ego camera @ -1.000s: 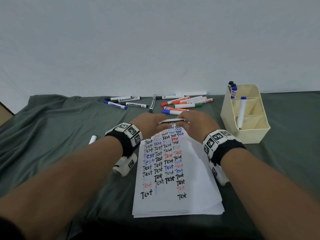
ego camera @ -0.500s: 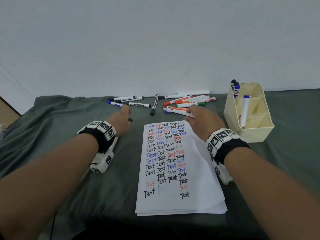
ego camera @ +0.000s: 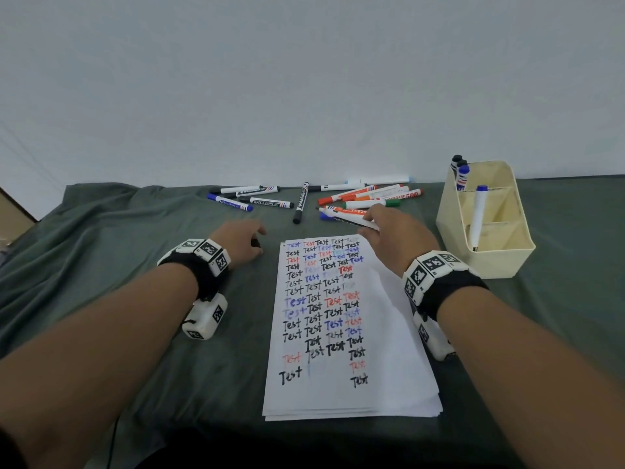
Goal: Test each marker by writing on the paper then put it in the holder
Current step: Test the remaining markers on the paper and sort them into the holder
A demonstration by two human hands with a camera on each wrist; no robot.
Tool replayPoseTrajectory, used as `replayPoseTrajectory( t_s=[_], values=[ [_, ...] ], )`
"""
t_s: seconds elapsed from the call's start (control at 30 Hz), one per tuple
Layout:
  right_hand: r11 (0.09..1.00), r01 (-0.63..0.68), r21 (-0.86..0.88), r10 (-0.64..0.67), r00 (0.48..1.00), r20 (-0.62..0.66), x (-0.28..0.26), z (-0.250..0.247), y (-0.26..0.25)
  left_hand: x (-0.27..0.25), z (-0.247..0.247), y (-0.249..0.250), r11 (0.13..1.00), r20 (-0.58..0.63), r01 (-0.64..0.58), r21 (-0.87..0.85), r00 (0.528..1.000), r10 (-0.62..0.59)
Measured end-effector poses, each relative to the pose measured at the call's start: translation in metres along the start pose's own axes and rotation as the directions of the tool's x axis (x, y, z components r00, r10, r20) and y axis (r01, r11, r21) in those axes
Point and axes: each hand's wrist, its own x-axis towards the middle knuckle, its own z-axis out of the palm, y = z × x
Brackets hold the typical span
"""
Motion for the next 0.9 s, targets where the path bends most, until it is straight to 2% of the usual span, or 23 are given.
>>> replayPoseTrajectory(
  t_s=[0.17,0.2,0.27,0.37,0.43,0.63,0.9],
  values=[
    [1.0,-0.004,0.007,0.004,1.0,-0.002,0.001,0.001,0.002,-0.01,-0.003,0.029,0.969,-0.138,-0.093,0.228,0.982,0.127],
    [1.0,-0.008,0.013,0.008,1.0,0.0,0.001,0.001,0.002,-0.015,0.001,0.038,0.968,-0.109,-0.139,0.211,0.98,0.164],
    [1.0,-0.001,0.023,0.001,1.0,0.012,0.002,0.001,0.002,-0.027,0.015,0.055,0.968,0.031,-0.213,0.136,0.977,0.211],
    [0.995,0.088,0.035,-0.089,0.996,0.029,-0.001,0.0,0.004,-0.04,0.041,0.065,0.977,0.254,-0.197,0.075,0.952,0.173],
    [0.989,0.133,0.059,-0.134,0.991,0.02,-0.002,0.001,0.004,-0.042,0.05,0.065,0.985,0.351,-0.166,0.041,0.926,0.141],
    [0.988,0.148,0.042,-0.149,0.989,0.013,-0.003,0.002,0.005,-0.043,0.05,0.068,0.992,0.385,-0.123,0.04,0.918,0.098],
    [0.971,0.192,0.139,-0.162,0.966,-0.2,-0.009,-0.02,0.01,-0.05,0.043,0.076,0.996,0.384,-0.089,0.025,0.921,0.073]
  ],
)
